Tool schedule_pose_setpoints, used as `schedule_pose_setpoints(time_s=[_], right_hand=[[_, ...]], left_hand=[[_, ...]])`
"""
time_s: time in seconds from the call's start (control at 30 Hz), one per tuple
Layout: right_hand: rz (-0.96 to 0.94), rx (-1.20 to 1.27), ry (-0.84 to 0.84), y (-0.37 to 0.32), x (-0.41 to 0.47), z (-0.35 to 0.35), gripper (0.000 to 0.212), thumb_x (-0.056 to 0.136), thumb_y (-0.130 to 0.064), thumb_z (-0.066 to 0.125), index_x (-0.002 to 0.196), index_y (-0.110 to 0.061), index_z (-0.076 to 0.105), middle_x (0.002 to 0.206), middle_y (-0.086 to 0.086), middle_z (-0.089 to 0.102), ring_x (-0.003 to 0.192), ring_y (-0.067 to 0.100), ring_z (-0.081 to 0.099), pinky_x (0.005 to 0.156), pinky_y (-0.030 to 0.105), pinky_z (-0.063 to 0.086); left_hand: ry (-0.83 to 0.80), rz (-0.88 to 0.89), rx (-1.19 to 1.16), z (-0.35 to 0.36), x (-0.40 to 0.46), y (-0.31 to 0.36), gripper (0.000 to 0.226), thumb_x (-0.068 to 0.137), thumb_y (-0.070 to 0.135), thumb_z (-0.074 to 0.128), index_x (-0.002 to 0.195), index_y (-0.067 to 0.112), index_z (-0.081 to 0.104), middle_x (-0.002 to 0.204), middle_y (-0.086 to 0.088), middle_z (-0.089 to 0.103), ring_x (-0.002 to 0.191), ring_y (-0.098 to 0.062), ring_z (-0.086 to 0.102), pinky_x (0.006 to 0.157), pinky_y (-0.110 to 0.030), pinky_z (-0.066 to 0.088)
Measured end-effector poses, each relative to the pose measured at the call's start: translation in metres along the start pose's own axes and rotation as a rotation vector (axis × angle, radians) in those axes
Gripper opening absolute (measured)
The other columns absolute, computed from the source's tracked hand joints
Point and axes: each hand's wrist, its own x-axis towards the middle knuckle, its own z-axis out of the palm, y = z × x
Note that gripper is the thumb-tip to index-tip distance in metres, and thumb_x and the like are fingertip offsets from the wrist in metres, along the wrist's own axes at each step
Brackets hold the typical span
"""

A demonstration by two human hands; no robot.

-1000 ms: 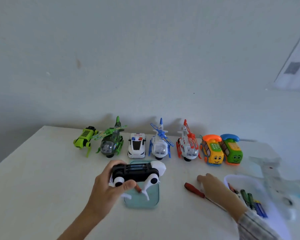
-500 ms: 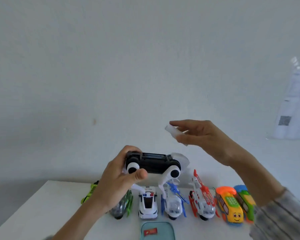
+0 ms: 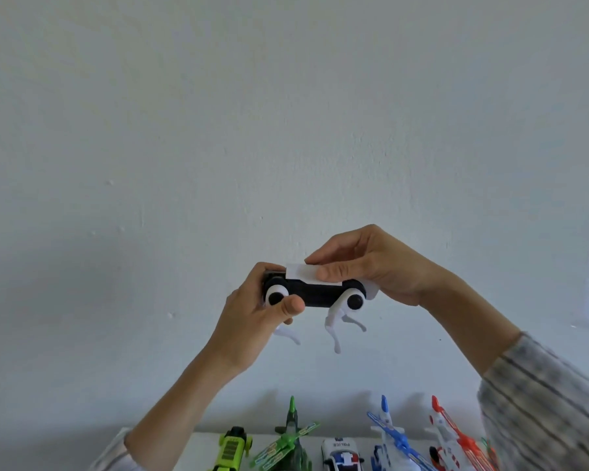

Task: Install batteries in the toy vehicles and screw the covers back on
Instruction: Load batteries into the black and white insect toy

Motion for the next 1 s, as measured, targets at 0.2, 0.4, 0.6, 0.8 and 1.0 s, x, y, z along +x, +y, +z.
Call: schedule_pose_setpoints(time_s=[0.2,0.4,0.6,0.8,1.0], right_hand=[[-0.055,-0.065,-0.003,-0.013,0.020,0.017,0.024,0.073,-0.015,0.074,0.095,-0.007,0.074,0.088,0.007,0.073,0.082,0.024,0.068,0.075,0.035,0.051],[-0.079,-0.165,0.020,-0.012,0.032,0.028,0.018,0.079,-0.010,0.073,0.097,-0.008,0.072,0.089,0.006,0.073,0.079,0.026,0.067,0.070,0.031,0.052],[-0.039,-0.323,0.001,-0.012,0.035,0.040,0.020,0.092,-0.023,0.060,0.112,-0.019,0.062,0.100,0.003,0.069,0.079,0.022,0.067,0.064,0.030,0.050],[-0.097,-0.365,0.059,-0.009,0.031,0.039,0.020,0.094,-0.028,0.057,0.113,-0.025,0.057,0.111,0.001,0.060,0.081,0.036,0.064,0.058,0.047,0.048],[-0.099,-0.338,0.038,-0.014,0.027,0.036,0.015,0.093,-0.021,0.058,0.108,-0.019,0.059,0.077,-0.015,0.065,0.059,0.016,0.055,0.052,0.032,0.041]], left_hand=[[0.013,0.035,-0.011,-0.028,0.008,-0.003,0.088,0.045,0.088,0.065,0.105,0.024,0.059,0.083,-0.004,0.063,0.077,-0.032,0.063,0.063,-0.047,0.058],[0.027,0.093,0.056,-0.041,0.013,-0.009,0.088,0.046,0.093,0.058,0.103,0.026,0.058,0.084,-0.014,0.063,0.079,-0.037,0.060,0.064,-0.038,0.056],[0.044,0.148,0.136,-0.050,0.020,-0.018,0.085,0.053,0.094,0.049,0.103,0.026,0.056,0.077,0.003,0.067,0.075,-0.020,0.065,0.078,-0.050,0.052],[0.053,0.196,0.121,-0.045,0.024,-0.025,0.078,0.061,0.092,0.045,0.106,0.028,0.055,0.081,0.017,0.066,0.070,-0.008,0.058,0.083,-0.059,0.047],[0.100,0.236,0.161,-0.039,0.020,-0.024,0.078,0.062,0.094,0.041,0.109,0.033,0.051,0.080,0.015,0.065,0.076,-0.022,0.057,0.080,-0.055,0.047]])
